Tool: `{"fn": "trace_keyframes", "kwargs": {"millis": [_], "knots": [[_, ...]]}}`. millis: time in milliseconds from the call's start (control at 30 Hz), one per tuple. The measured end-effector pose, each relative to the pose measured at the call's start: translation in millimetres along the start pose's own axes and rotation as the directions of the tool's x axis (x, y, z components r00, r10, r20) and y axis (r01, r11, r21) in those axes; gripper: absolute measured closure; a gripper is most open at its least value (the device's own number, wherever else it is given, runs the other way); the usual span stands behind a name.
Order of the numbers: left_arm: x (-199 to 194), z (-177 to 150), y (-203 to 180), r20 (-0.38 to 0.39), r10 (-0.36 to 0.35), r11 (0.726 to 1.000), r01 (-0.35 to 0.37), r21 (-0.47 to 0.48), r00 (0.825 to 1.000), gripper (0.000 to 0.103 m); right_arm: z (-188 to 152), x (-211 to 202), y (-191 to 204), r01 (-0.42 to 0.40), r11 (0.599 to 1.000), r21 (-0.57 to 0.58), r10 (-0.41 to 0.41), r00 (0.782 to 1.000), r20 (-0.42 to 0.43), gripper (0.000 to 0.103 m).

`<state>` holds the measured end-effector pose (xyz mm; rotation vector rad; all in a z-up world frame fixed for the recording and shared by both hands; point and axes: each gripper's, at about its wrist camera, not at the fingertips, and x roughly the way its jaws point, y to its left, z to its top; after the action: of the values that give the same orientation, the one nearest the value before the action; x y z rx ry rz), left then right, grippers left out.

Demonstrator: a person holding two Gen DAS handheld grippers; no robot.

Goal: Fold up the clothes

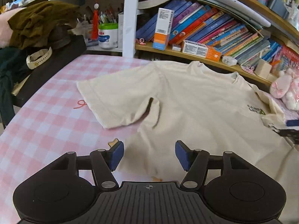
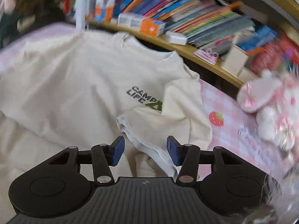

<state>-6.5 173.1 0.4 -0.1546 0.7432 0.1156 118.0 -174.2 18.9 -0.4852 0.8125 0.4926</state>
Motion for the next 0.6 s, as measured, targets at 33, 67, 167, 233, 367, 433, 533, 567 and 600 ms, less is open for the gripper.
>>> {"fn": "trace_keyframes", "kwargs": {"millis": [33,67,167,233,367,433,533,567,600], "knots": [[-2.0,-1.5,-1.5,0.001,0.004,1.000,-0.004,0.003,1.000,0.041,1.3,6.9,5.0,0.020,0.999,-0.043,-0.020,1.000,-0.015,0.061],[-4.3,-3.6,-2.6,0.003,0.012,1.000,-0.012,0.003,1.000,0.041,1.7,12.3,6.9,0.030,0.997,-0.072,-0.032,0.999,-0.026,0.067],[-11.1,-10.4,-1.6,0.010,0.031,0.999,-0.031,-0.017,0.999,0.041,2.4,17.9,-0.1,0.013,0.997,-0.074,-0.016,0.999,-0.044,0.094],[-15.3,-13.3,2.7,0.011,0.047,0.998,-0.047,-0.035,0.999,0.041,4.0,6.0,-19.4,-0.003,1.000,0.020,0.003,1.000,-0.002,0.096],[-23.0,-16.8,14.8,0.014,0.085,0.994,-0.083,-0.074,0.996,0.041,-3.9,-27.8,-97.3,0.083,0.936,0.341,-0.114,0.991,0.073,0.097],[-24.2,-18.0,20.8,0.010,0.099,0.990,-0.097,-0.098,0.995,0.041,-20.8,-33.0,-144.2,0.169,0.848,0.502,-0.207,0.978,0.021,0.096],[-22.5,-18.7,26.6,-0.001,0.110,0.986,-0.110,-0.126,0.994,0.041,-49.5,-13.3,-188.0,0.293,0.768,0.570,-0.246,0.956,-0.159,0.096],[-21.5,-18.3,27.5,-0.006,0.115,0.985,-0.115,-0.130,0.993,0.041,-58.5,-4.0,-194.1,0.327,0.764,0.556,-0.250,0.945,-0.212,0.096],[-20.7,-17.8,28.2,-0.009,0.120,0.984,-0.121,-0.133,0.993,0.041,-65.5,0.4,-197.2,0.354,0.756,0.551,-0.263,0.934,-0.240,0.096]]}}
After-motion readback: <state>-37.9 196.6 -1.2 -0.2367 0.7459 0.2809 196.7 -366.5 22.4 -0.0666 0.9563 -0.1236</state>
